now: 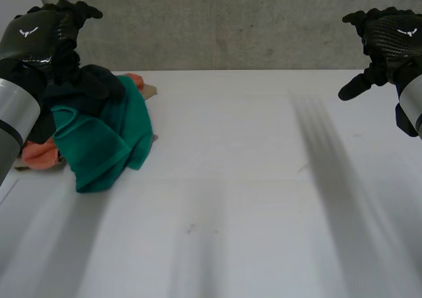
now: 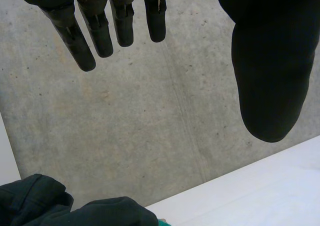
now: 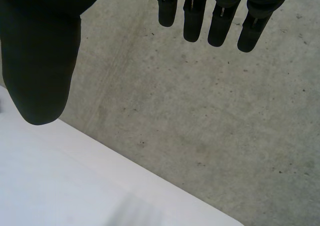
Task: Fold the laundry.
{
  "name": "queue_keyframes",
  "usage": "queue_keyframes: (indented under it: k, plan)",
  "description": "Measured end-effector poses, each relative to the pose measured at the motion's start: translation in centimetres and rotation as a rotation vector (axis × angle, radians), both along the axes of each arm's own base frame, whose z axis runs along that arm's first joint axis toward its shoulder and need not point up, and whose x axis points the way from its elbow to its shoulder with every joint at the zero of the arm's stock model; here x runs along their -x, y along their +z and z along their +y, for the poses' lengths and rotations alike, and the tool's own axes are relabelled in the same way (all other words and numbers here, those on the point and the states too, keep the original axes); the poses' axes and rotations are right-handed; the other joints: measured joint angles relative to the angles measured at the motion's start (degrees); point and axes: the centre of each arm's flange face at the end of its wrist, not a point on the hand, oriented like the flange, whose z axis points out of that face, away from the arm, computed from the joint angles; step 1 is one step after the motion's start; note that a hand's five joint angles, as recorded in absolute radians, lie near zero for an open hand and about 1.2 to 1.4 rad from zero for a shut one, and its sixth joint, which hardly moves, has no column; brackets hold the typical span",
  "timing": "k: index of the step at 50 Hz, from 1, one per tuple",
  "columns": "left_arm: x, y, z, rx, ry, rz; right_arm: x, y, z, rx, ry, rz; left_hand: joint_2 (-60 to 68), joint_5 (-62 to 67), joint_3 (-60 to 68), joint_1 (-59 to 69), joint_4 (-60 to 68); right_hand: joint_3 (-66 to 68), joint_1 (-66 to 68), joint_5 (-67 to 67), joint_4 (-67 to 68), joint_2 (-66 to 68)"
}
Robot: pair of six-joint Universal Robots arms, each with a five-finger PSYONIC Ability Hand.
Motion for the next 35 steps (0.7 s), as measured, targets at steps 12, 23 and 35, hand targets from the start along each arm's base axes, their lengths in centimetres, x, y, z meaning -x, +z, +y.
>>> queue_keyframes:
  k: [12, 23, 35]
  plan:
    - [0.1, 0.2, -0.1, 0.008, -0.004, 0.0, -0.4, -0.1, 0.4, -0.002, 0.013, 0.006, -4.2, -3.1, -3.8, -4.4, -4.4, -4.3, -0.5, -3.3, -4.4, -3.4]
    - [0.7, -0.2, -3.9, 0.069, 0.038, -0.167, -0.5, -0.2, 0.4, -0.004, 0.018, 0.007, -4.2, -3.1, -3.8, -4.4, -4.4, -4.3, -0.5, -3.2, -4.4, -3.4]
    - [-3.8, -7.7, -17.5, 0.058, 0.243, -0.561, -0.7, -0.6, 0.4, 0.0, 0.022, 0.051, -4.2, -3.1, -3.8, -4.4, -4.4, -4.3, -0.5, -3.2, -4.4, -3.4]
